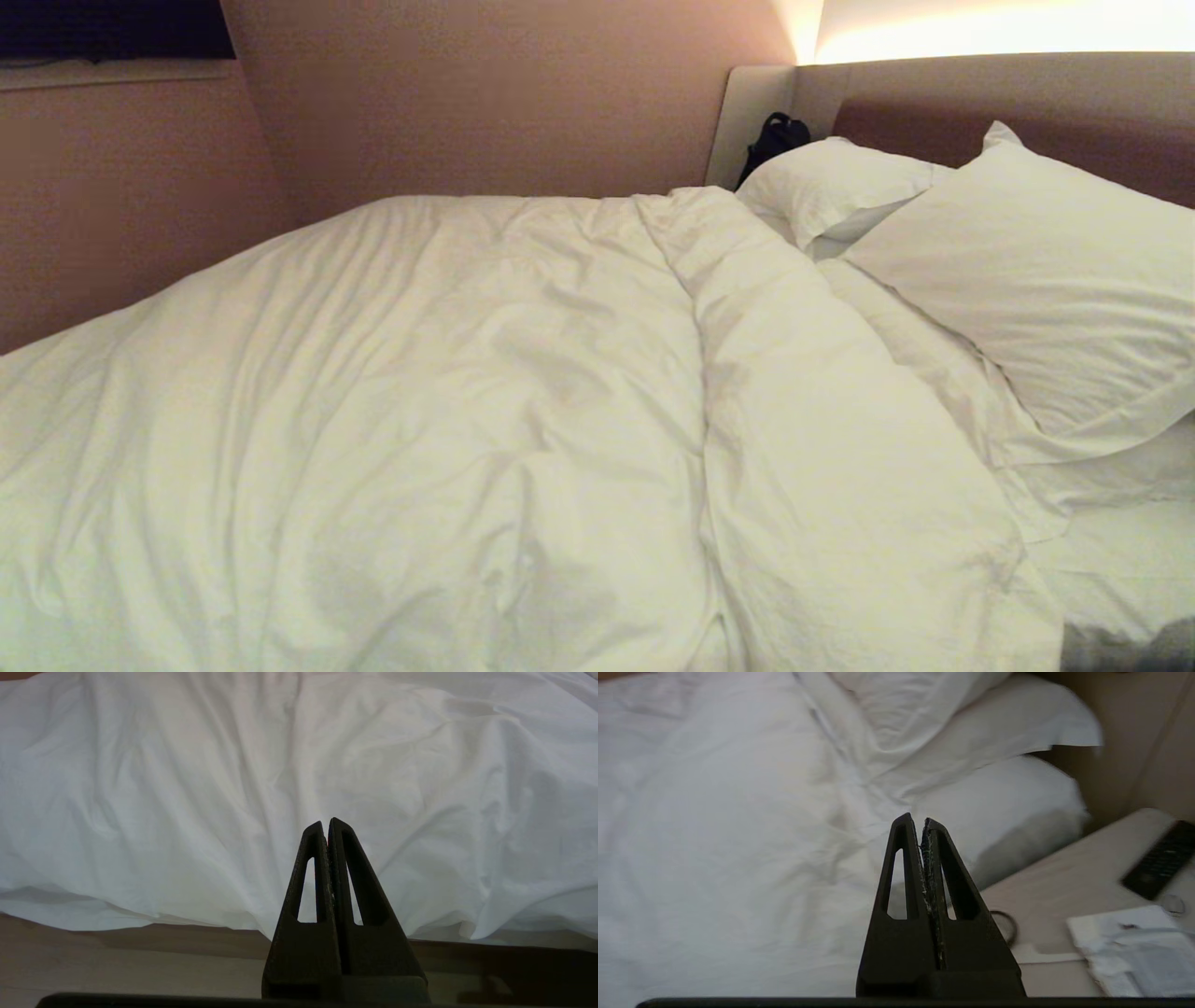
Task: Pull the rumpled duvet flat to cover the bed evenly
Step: Flatten the corners of the folded blanket
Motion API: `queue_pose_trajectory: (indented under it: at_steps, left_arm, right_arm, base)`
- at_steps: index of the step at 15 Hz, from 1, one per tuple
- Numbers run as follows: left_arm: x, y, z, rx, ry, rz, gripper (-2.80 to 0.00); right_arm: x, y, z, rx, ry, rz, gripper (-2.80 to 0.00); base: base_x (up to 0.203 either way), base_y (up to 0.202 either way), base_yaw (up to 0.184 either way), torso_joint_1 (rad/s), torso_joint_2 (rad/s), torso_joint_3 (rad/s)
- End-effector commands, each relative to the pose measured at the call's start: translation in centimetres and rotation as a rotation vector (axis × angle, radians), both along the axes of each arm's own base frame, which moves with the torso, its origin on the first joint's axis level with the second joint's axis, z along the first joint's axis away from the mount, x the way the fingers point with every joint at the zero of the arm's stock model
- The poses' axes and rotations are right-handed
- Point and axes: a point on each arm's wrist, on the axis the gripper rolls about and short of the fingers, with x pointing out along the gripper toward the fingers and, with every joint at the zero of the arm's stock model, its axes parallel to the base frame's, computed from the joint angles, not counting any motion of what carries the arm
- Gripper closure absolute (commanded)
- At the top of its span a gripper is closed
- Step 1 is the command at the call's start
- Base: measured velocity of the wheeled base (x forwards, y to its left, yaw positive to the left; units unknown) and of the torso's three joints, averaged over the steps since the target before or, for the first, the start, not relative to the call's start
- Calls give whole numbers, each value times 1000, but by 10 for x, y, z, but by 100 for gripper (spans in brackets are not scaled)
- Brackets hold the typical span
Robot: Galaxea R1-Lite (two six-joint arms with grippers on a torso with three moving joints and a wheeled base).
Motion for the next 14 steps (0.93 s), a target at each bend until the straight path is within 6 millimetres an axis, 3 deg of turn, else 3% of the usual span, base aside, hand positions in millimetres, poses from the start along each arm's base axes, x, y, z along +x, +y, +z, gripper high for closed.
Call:
queue_pose_trajectory:
  at_steps: [1, 3, 7, 10, 14]
  left_arm:
    - [0, 0, 0, 0, 1, 1, 0]
    - [0, 0, 0, 0, 2, 1, 0]
    - [0, 0, 0, 1, -1, 1, 0]
    - [0, 0, 0, 1, 0, 1, 0]
    - [0, 0, 0, 1, 1, 1, 0]
  right_arm:
    - [1, 2, 1, 31, -13, 83, 0]
    - [1, 4, 3, 30, -13, 190, 0]
    - [6, 5, -12, 33, 33, 186, 0]
    - [5, 6, -7, 20, 14, 304, 0]
    - [5, 6, -9, 19, 17, 309, 0]
  base:
    - [0, 0, 0, 0, 0, 0]
    - [0, 0, 0, 0, 0, 0]
    - [0, 0, 0, 0, 0, 0]
    - [0, 0, 0, 0, 0, 0]
    - [0, 0, 0, 0, 0, 0]
